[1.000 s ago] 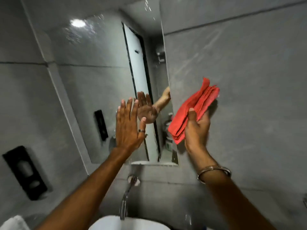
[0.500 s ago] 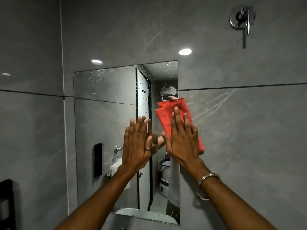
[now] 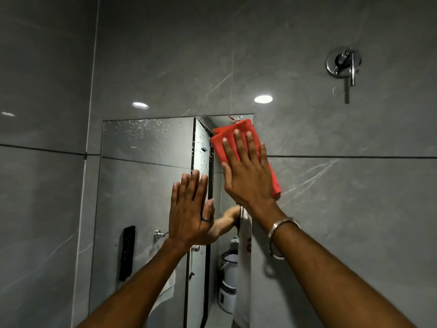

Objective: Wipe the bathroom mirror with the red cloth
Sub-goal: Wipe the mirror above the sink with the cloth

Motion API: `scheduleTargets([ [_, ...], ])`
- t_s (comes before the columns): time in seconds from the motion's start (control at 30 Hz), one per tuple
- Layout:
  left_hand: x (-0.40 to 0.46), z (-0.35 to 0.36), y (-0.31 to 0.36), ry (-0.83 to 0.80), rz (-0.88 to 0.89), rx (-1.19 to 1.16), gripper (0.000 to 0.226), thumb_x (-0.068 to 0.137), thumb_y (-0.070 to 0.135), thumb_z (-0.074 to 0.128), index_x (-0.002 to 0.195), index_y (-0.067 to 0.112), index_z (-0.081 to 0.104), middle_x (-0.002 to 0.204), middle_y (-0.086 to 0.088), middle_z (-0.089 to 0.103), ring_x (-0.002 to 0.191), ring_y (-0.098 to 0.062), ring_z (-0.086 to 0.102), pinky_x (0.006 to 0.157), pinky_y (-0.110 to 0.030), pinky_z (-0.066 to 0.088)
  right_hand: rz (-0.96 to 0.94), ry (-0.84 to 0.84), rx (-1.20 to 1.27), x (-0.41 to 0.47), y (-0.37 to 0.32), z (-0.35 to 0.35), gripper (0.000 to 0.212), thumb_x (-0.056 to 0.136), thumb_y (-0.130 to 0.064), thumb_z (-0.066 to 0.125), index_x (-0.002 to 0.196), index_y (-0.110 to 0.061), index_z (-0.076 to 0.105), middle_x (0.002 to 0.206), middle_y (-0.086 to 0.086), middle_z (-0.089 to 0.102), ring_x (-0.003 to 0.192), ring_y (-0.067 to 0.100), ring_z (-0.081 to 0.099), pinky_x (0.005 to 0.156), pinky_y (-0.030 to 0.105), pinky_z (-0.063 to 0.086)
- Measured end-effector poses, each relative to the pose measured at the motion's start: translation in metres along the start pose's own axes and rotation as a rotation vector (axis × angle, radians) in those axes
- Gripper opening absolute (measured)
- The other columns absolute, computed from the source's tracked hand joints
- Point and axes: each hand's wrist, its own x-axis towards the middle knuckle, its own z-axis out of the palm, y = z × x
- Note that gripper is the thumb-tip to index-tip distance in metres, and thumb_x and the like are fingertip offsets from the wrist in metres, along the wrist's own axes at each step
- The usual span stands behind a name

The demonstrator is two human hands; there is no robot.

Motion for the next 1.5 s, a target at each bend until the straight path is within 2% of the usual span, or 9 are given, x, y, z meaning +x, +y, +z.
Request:
scheduleTargets([
  [0.13, 0.001, 0.005, -0.004, 0.022, 0.003, -0.006, 0.068, 0.104, 0.052, 0.016, 0.164, 0.021, 0.011, 0.173, -0.005, 0.006, 0.161, -0.026, 0.007, 0.130, -0.049, 0.001, 0.070, -0.027, 0.052, -0.052, -0.019, 0.014, 0.070, 0.108, -0.042, 0.030, 0.168, -0.023, -0.001, 0.177, 0.011, -0.007, 0.164, 0.034, -0.006, 0.133, 0.056, 0.003],
  [0.27, 0.000, 0.005, -0.004, 0.004, 0.010, -0.024, 0.069, 0.103, 0.051, 0.022, 0.164, 0.022, 0.009, 0.173, -0.005, 0.004, 0.161, -0.028, 0.006, 0.130, -0.050, 0.002, 0.040, -0.041, -0.037, -0.109, -0.030, 0.025, 0.071, 0.097, -0.042, 0.041, 0.163, -0.017, 0.037, 0.171, 0.016, 0.031, 0.157, 0.038, 0.032, 0.121, 0.061, 0.039],
  [0.33, 0.000, 0.006, -0.004, 0.006, 0.009, -0.020, 0.070, 0.102, 0.050, 0.026, 0.164, 0.022, 0.009, 0.173, -0.005, 0.005, 0.161, -0.028, 0.006, 0.130, -0.049, 0.000, -0.002, -0.024, -0.067, -0.096, -0.023, 0.024, 0.070, 0.099, -0.044, 0.044, 0.164, -0.017, 0.036, 0.172, 0.016, 0.030, 0.157, 0.037, 0.031, 0.124, 0.060, 0.034],
  [0.47, 0.000, 0.003, -0.003, -0.003, -0.001, -0.031, 0.068, 0.103, 0.054, 0.019, 0.164, 0.023, 0.011, 0.173, -0.004, 0.006, 0.161, -0.027, 0.007, 0.130, -0.048, 0.000, -0.034, 0.017, -0.035, -0.026, -0.015, 0.015, 0.074, 0.107, -0.044, 0.036, 0.169, -0.019, 0.005, 0.177, 0.015, -0.002, 0.164, 0.035, -0.001, 0.132, 0.061, 0.003],
  [0.57, 0.000, 0.000, -0.002, -0.003, 0.007, -0.045, 0.069, 0.103, 0.055, 0.019, 0.164, 0.024, 0.013, 0.173, -0.003, 0.006, 0.161, -0.026, 0.007, 0.130, -0.047, -0.001, -0.002, 0.069, 0.004, 0.029, -0.009, 0.000, 0.073, 0.109, -0.043, 0.031, 0.168, -0.018, -0.004, 0.178, 0.014, -0.006, 0.165, 0.034, -0.006, 0.133, 0.058, -0.004],
  [0.83, -0.016, -0.004, -0.008, 0.007, -0.051, -0.033, 0.071, 0.102, 0.054, 0.023, 0.164, 0.024, 0.006, 0.173, -0.006, 0.004, 0.161, -0.025, 0.005, 0.129, -0.051, 0.003, 0.085, 0.072, 0.058, 0.009, -0.016, 0.012, 0.071, 0.109, -0.043, 0.027, 0.170, -0.016, 0.004, 0.178, 0.015, -0.005, 0.165, 0.032, -0.007, 0.134, 0.057, 0.001],
  [1.0, -0.028, -0.015, -0.010, -0.018, -0.062, -0.027, 0.068, 0.104, 0.056, 0.015, 0.163, 0.024, 0.007, 0.172, -0.008, 0.010, 0.160, -0.027, 0.009, 0.126, -0.056, 0.010, 0.006, 0.015, -0.027, -0.076, -0.028, 0.033, 0.071, 0.104, -0.046, 0.032, 0.167, -0.015, 0.020, 0.175, 0.017, 0.015, 0.162, 0.036, 0.018, 0.128, 0.063, 0.025],
  [1.23, -0.016, -0.024, -0.031, -0.046, -0.075, 0.075, 0.071, 0.103, 0.058, 0.011, 0.164, 0.024, 0.000, 0.173, -0.007, 0.002, 0.160, -0.027, 0.001, 0.129, -0.048, -0.006, -0.064, 0.054, 0.028, 0.022, -0.005, 0.004, 0.075, 0.108, -0.045, 0.035, 0.169, -0.020, 0.000, 0.175, 0.008, -0.016, 0.163, 0.029, -0.013, 0.130, 0.050, -0.015],
  [1.5, -0.031, -0.025, -0.035, -0.087, -0.128, 0.047, 0.070, 0.104, 0.057, 0.005, 0.164, 0.021, 0.004, 0.173, -0.005, 0.001, 0.161, -0.026, 0.001, 0.128, -0.053, 0.006, -0.233, -0.005, -0.048, -0.021, -0.014, 0.021, 0.074, 0.108, -0.051, 0.030, 0.170, -0.018, 0.005, 0.178, 0.014, -0.004, 0.165, 0.033, 0.000, 0.133, 0.058, 0.009],
])
